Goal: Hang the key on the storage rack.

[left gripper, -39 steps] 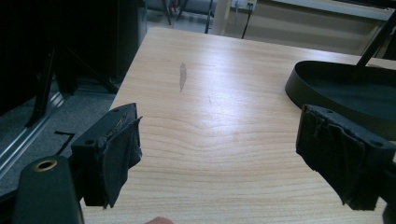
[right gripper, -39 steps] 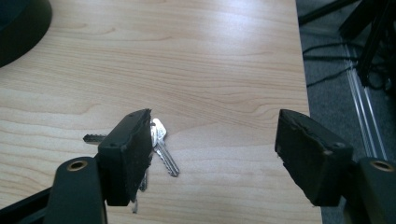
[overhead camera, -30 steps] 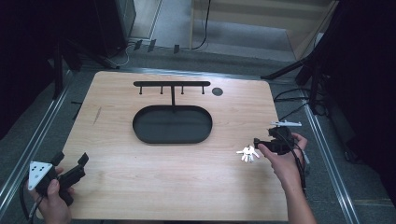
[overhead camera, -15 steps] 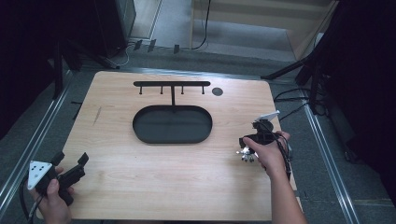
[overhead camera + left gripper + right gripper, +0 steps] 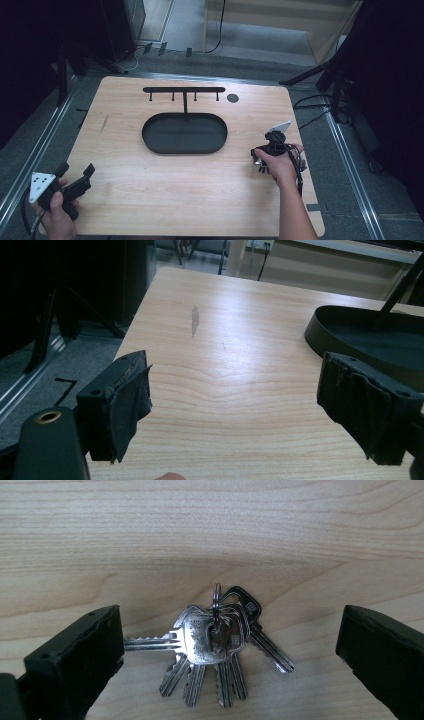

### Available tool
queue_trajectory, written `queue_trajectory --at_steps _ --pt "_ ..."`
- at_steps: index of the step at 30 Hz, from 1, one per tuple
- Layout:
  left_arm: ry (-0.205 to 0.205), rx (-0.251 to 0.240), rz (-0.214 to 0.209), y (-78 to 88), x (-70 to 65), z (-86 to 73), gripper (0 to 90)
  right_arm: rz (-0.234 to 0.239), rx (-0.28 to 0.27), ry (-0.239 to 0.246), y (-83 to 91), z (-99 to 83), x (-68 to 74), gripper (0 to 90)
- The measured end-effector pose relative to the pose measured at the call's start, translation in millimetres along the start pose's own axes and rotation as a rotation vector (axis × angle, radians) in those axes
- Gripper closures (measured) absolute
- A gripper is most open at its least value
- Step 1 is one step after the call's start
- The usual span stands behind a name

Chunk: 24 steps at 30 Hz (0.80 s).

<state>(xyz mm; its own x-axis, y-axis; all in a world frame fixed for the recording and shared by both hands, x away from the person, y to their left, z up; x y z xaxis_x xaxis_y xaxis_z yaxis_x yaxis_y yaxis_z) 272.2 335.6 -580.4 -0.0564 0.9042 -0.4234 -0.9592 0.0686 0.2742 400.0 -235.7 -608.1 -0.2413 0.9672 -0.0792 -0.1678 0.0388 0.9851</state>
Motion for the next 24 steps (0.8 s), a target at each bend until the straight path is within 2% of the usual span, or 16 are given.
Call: queue_trajectory --at_steps 3,5,9,10,11,12,13,18,24 --pt "0.002 0.0 -0.002 0.0 0.2 0.2 14.2 0.01 0.004 -0.025 -5.3 -1.2 1.2 1.8" --pt "0.002 0.0 -0.002 -0.1 0.2 0.1 14.2 0.022 0.004 -0.025 -6.1 -1.7 1.6 3.4" --pt "0.001 -0.001 -0.001 -0.2 -0.1 0.1 14.2 0.055 -0.012 -0.009 -3.3 -2.0 4.0 14.5" --pt "-0.002 -0.001 -0.001 0.0 -0.1 0.1 14.2 0.055 -0.012 -0.009 -3.3 -2.0 4.0 14.5" --pt "-0.002 -0.002 -0.001 0.1 -0.1 0.1 14.2 0.06 -0.021 -0.004 -0.2 -2.1 3.5 23.8" --pt "-0.002 -0.002 -0.001 0.1 -0.1 0.1 14.1 0.06 -0.021 -0.004 -0.2 -2.1 3.5 23.8" --pt "-0.004 -0.001 0.0 0.3 -0.1 0.0 14.1 0.067 -0.027 0.01 2.3 -2.7 2.8 33.2" --pt "-0.005 -0.004 0.0 0.3 -0.2 0.2 14.1 0.085 -0.008 0.013 4.6 -8.8 -1.5 40.0" --pt "-0.004 -0.002 0.001 0.1 -0.1 0.1 14.1 0.088 0.026 0.028 5.4 -17.1 -6.8 40.3"
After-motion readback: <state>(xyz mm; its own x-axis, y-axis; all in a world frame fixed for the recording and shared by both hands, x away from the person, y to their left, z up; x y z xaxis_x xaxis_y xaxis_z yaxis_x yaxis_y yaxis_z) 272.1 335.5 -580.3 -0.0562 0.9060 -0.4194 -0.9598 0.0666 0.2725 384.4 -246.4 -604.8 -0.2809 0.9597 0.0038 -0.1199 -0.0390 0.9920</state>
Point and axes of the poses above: each handheld gripper's, and its own axes: y roughly backward along the jaws, z roughly out of its top, x roughly to its left, the point moved 10 cm from there along -y, roughly forward along the jaws, and after that the axes turned 15 degrees about y, right-handed, at the moved point
